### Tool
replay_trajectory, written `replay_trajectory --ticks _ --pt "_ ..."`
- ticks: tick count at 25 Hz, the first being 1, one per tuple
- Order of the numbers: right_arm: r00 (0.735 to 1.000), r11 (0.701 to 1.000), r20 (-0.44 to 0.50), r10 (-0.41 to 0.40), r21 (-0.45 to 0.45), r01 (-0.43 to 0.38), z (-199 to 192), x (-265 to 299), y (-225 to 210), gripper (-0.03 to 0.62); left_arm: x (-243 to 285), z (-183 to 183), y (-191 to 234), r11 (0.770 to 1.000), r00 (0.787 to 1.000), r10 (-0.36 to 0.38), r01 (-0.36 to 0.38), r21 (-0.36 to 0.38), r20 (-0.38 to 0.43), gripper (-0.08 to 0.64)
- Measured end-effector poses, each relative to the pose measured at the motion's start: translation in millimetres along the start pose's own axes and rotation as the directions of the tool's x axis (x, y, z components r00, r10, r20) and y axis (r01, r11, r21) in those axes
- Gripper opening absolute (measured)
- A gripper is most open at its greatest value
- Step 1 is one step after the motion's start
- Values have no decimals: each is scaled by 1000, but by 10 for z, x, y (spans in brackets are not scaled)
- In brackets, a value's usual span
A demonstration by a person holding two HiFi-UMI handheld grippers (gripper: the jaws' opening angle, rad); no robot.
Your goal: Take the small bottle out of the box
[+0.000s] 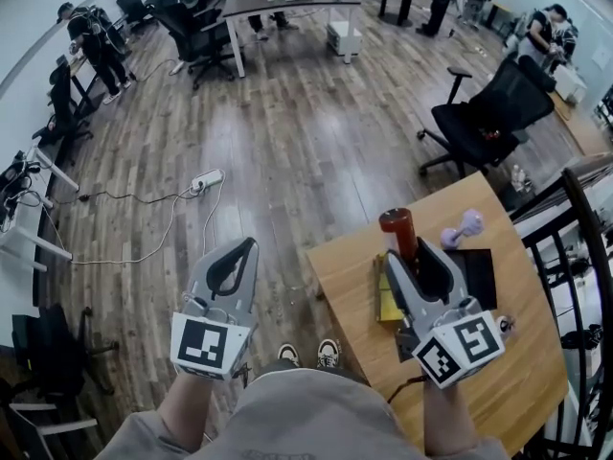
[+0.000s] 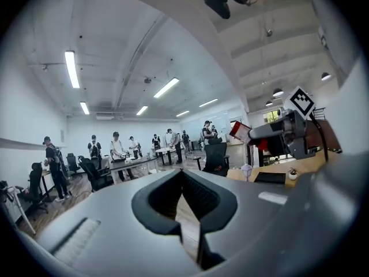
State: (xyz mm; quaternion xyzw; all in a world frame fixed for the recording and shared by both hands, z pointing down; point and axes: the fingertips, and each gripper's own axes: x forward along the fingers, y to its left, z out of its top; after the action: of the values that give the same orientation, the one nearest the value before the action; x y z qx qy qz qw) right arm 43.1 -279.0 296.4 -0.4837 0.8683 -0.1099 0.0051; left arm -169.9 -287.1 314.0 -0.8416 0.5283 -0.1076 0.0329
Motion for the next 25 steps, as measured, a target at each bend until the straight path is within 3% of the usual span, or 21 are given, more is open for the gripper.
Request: replay_trajectory --ticks 5,12,19,25 --pt "995 998 91 41 -54 -36 387 -38 351 204 -185 322 154 1000 998 12 -12 3 65 0" --pt "977 993 209 50 -114 -27 788 -138 650 204 -478 656 353 998 990 43 -48 30 132 0" --pt "961 983 265 76 -181 -28 909 -207 861 204 -660 719 450 996 986 70 -77 38 151 0" --pt "965 978 243 100 -202 -51 876 -172 911 204 -726 698 447 996 987 85 -90 25 136 0"
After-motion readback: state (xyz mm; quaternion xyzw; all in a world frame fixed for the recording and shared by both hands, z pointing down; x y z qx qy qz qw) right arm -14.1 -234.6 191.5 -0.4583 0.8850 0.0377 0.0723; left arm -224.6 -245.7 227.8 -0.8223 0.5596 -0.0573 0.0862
